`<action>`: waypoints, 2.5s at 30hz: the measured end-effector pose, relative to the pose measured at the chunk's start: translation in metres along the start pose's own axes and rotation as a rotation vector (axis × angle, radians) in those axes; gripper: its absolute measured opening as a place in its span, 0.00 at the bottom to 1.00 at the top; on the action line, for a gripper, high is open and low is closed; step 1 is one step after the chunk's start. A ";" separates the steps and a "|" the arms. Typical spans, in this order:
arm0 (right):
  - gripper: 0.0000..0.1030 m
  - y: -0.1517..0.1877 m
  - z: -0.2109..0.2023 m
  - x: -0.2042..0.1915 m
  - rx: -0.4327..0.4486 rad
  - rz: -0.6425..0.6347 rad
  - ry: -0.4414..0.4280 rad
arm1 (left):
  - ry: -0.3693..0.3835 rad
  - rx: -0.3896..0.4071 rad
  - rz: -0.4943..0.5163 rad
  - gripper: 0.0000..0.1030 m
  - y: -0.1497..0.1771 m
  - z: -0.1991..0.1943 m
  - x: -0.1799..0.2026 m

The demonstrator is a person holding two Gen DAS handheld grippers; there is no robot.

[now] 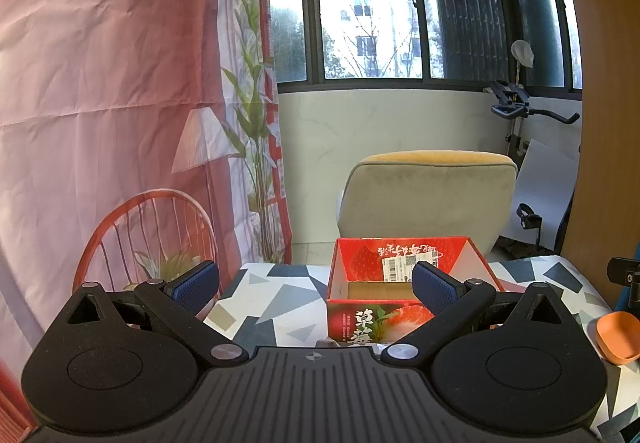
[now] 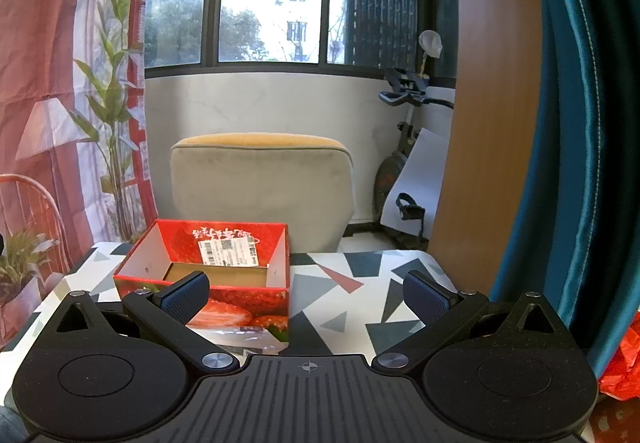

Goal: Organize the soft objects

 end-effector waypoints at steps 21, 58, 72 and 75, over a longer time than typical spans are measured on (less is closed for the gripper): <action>1.00 -0.003 0.001 -0.005 -0.006 -0.002 0.006 | -0.001 -0.001 -0.001 1.00 0.000 0.000 0.001; 1.00 0.002 0.005 -0.005 -0.013 0.001 0.007 | -0.003 -0.010 0.004 1.00 0.010 -0.001 0.002; 1.00 0.004 0.005 -0.002 0.013 0.007 0.010 | -0.032 0.020 0.029 1.00 0.004 -0.001 0.002; 1.00 0.004 0.004 -0.002 0.031 0.038 -0.014 | -0.031 0.031 0.041 1.00 0.005 0.001 0.000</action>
Point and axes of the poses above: each gripper's, at about its wrist camera, not at the fingertips, and z roughly the way its jaws point, x to its right, y to its underside, the point moved 7 cm from there along z, roughly the way its jaws point, and after that the axes turned 14 degrees about -z, right-handed, at the moved point
